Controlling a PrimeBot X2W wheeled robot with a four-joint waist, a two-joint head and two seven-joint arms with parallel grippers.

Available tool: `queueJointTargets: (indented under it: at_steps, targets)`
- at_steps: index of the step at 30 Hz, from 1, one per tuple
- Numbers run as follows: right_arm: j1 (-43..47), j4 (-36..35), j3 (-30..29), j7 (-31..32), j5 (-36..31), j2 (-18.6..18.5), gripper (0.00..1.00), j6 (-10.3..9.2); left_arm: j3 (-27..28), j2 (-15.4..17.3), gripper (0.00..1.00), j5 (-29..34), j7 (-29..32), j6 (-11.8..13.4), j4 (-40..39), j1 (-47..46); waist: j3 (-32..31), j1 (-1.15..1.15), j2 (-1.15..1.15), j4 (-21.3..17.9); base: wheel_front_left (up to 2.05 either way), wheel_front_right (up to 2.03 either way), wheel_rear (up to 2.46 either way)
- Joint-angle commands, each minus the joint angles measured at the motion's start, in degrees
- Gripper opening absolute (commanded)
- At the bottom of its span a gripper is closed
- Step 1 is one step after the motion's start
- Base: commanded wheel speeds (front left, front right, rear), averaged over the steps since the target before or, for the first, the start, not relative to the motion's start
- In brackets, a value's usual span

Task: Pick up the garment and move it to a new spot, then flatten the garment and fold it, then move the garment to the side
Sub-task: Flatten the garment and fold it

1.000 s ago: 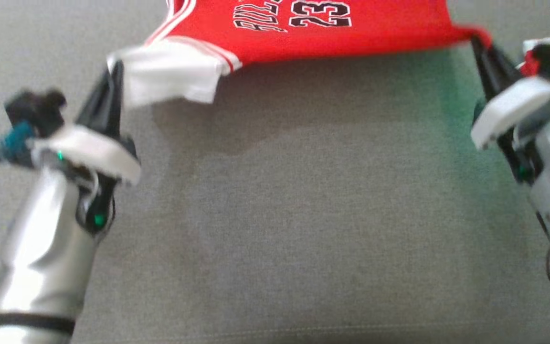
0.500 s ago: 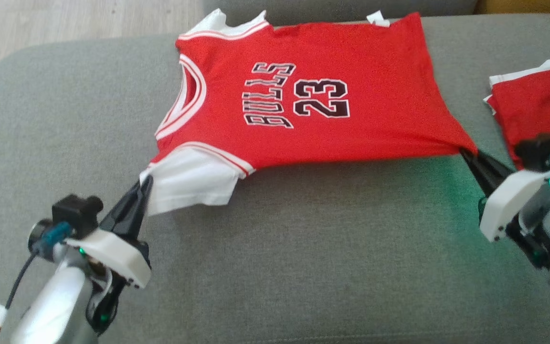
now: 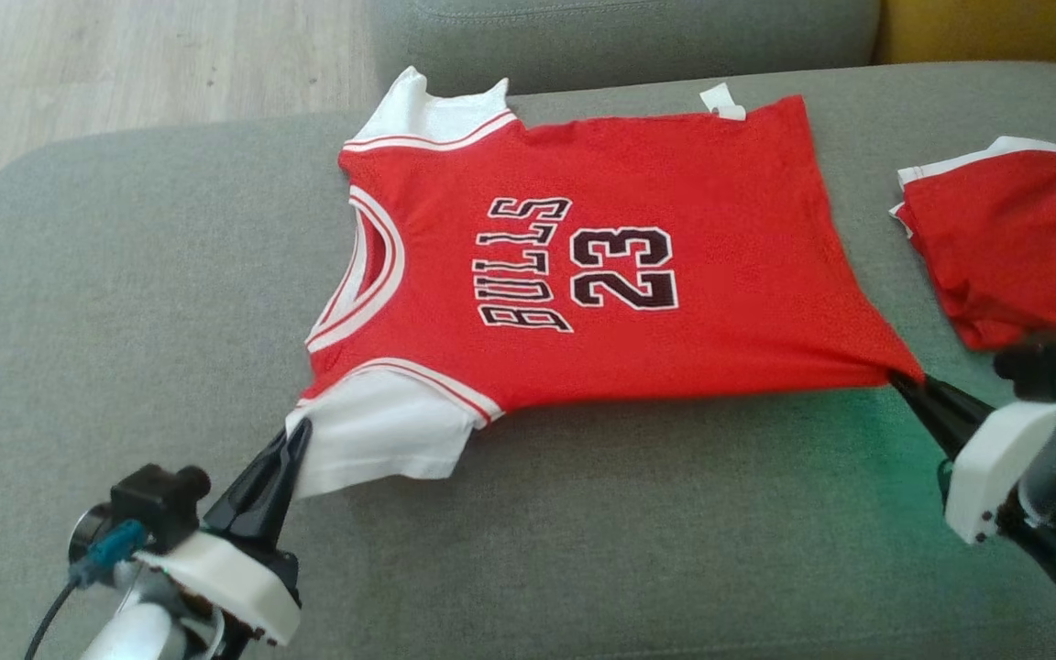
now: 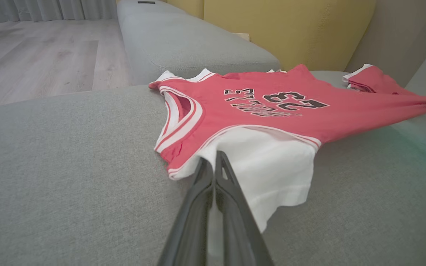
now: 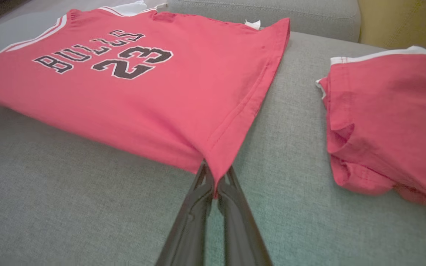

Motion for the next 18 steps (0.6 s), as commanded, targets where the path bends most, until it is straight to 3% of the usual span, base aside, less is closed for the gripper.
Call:
queueJointTargets:
  at_steps: [1, 8, 18]
  targets:
    - [-0.4, -1.9, -1.5, 0.5, 0.2, -2.8, 0.0, -0.05, 2.8, 2.4, 0.0, -0.3, 0.1, 0.5, -2.6, -2.9, 0.5, 0.01, 0.0, 0.0, 0.0, 0.0, 0.0]
    - [-2.1, -5.2, -5.7, 4.1, -1.9, -2.2, 0.0, -0.05, 2.7, 2.3, 0.0, 0.1, 2.1, 0.9, -4.8, -7.9, 4.0, 0.01, 0.0, 0.2, 0.0, 0.0, 0.0]
    - [-5.3, -6.1, -8.1, 11.3, -1.8, 0.0, 0.0, -0.05, 1.7, 2.2, 0.0, 1.1, 4.2, 0.4, -0.1, -16.9, 8.0, 0.01, 0.0, 0.3, 0.0, 0.0, 0.0]
